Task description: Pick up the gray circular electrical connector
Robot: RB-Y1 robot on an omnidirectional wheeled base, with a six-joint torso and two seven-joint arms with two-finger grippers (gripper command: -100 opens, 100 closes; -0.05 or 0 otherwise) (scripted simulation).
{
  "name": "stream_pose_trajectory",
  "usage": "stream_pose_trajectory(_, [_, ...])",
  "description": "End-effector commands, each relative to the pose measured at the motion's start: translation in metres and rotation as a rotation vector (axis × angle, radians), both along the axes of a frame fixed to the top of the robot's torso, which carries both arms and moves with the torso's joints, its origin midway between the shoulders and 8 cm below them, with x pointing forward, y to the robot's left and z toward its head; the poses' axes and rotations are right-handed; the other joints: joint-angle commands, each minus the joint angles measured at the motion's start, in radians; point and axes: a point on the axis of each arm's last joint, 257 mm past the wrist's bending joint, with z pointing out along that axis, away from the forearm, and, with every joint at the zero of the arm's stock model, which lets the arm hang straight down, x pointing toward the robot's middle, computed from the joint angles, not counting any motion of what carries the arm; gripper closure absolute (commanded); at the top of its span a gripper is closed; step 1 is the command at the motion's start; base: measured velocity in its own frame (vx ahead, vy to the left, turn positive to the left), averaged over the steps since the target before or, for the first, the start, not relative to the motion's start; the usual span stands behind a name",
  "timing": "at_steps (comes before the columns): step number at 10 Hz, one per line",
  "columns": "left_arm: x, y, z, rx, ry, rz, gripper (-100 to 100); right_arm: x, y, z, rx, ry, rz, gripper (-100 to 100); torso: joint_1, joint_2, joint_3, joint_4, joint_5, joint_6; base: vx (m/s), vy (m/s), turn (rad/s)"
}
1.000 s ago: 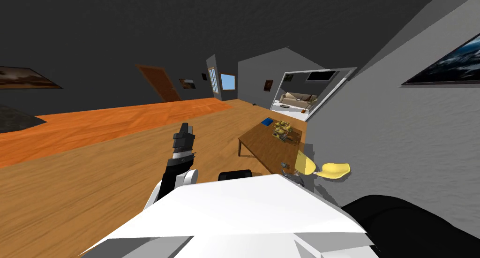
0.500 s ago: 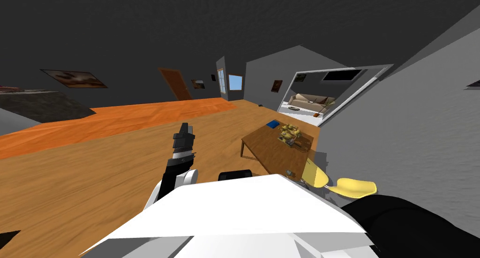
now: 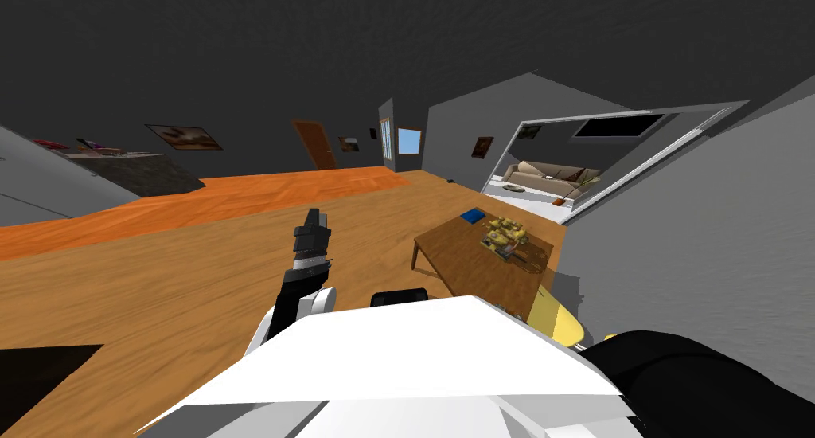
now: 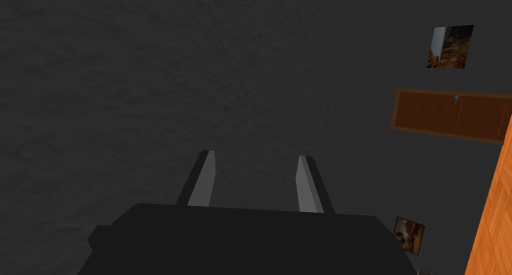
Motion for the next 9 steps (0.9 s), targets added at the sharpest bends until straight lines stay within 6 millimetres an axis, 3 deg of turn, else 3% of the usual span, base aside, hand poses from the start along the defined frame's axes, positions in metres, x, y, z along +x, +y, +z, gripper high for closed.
stream_pose_trajectory(1, [0.000, 0.000, 0.000, 0.000, 0.000, 0.000, 0, 0.000, 0.000, 0.000, 0.000, 0.000, 0.000, 0, 0.000, 0.000, 0.000, 0.000, 0.000, 0.000, 0.007, -0.004, -0.002])
stream_pose_trajectory(2, [0.000, 0.000, 0.000, 0.000, 0.000, 0.000, 0, 0.009, 0.002, -0.004, -0.001, -0.002, 0.004, -100, 0.001, 0.002, 0.001, 0.000, 0.000, 0.000, -0.012, -0.021, -0.028])
stream_pose_trajectory(7, [0.000, 0.000, 0.000, 0.000, 0.000, 0.000, 0, 0.026, 0.005, -0.011, -0.001, -0.006, 0.011, -100, -0.001, 0.004, 0.003, 0.001, 0.000, 0.000, -0.015, -0.033, -0.016])
stream_pose_trajectory(8, [0.000, 0.000, 0.000, 0.000, 0.000, 0.000, 0, 0.027, 0.005, -0.011, -0.001, -0.005, 0.011, 100, 0.000, 0.004, 0.002, 0.001, 0.000, 0.000, 0.000, 0.000, 0.000])
stream_pose_trajectory(9, [0.000, 0.000, 0.000, 0.000, 0.000, 0.000, 0, 0.027, 0.006, -0.012, 0.001, -0.006, 0.012, 100, 0.001, 0.004, 0.002, 0.001, 0.001, 0.001, 0.000, 0.000, 0.000])
